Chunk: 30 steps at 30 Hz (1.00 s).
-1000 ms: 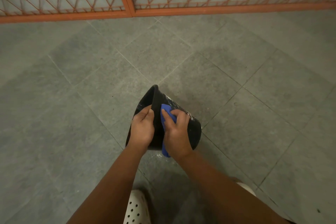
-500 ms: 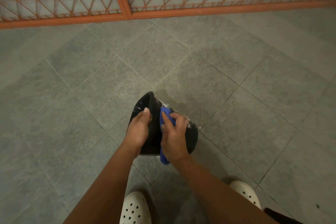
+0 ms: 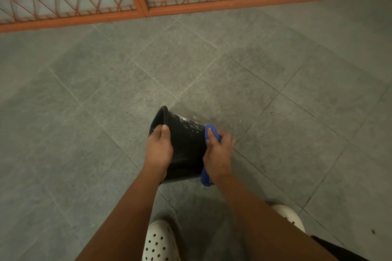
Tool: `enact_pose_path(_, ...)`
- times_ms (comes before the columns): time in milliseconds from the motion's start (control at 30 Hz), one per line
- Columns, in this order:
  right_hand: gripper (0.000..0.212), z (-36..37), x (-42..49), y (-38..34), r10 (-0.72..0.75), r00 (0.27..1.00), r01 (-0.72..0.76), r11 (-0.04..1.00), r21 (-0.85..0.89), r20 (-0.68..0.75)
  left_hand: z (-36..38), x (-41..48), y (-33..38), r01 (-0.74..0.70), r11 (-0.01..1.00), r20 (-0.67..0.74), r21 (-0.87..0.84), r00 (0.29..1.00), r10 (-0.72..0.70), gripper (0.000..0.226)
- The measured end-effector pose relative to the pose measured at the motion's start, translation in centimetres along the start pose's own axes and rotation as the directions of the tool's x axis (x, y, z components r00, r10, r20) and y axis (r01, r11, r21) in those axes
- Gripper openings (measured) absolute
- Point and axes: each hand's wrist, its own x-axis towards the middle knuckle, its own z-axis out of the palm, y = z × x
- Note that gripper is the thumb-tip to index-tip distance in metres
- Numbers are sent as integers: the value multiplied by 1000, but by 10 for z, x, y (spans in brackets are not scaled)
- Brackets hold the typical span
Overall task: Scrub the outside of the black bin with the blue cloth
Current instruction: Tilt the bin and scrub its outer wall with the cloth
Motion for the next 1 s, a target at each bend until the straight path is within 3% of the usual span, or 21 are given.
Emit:
enact_pose_path(100, 34, -3, -10, -17, -26, 999, 29, 992, 125, -22, 0, 2, 1, -5, 1000, -28, 17, 1000, 6, 34)
enact_pose_path(233, 42, -6, -18, -1, -278, 960, 273, 957, 94, 42, -2, 3, -1, 21, 999, -46, 27, 999, -20, 35)
enact_pose_path(400, 32, -11, 5, 24, 33, 993, -47, 991, 122, 109, -1, 4, -2, 2, 1000, -55, -3, 998, -2, 34)
enact_pose_path(467, 37, -10, 3, 18, 68, 990, -71, 997, 21, 126, 0, 4, -1, -19, 1000, -63, 14, 998, 20, 32)
enact_pose_path(567, 38, -3, -11, 14, -31, 997, 32, 999, -11, 66, -2, 3, -1, -56, 997, -57, 59, 997, 60, 31)
enact_pose_path(667, 35, -6, -20, 19, -65, 987, 60, 997, 39, 148, -4, 4, -3, -69, 993, -43, 101, 996, 74, 29)
enact_pose_path(767, 32, -11, -14, 33, -157, 979, 170, 981, -95, 133, -2, 4, 0, -74, 989, -40, 124, 996, 80, 23)
enact_pose_path(900, 30, -15, 1, 51, 53, 994, -41, 991, -130, 90, -4, 7, -2, -72, 991, -51, 112, 996, 78, 28)
enact_pose_path(1000, 36, -23, 4, 73, 272, 952, -268, 962, -46, 139, -5, 8, -5, -71, 986, -49, 149, 996, 79, 28)
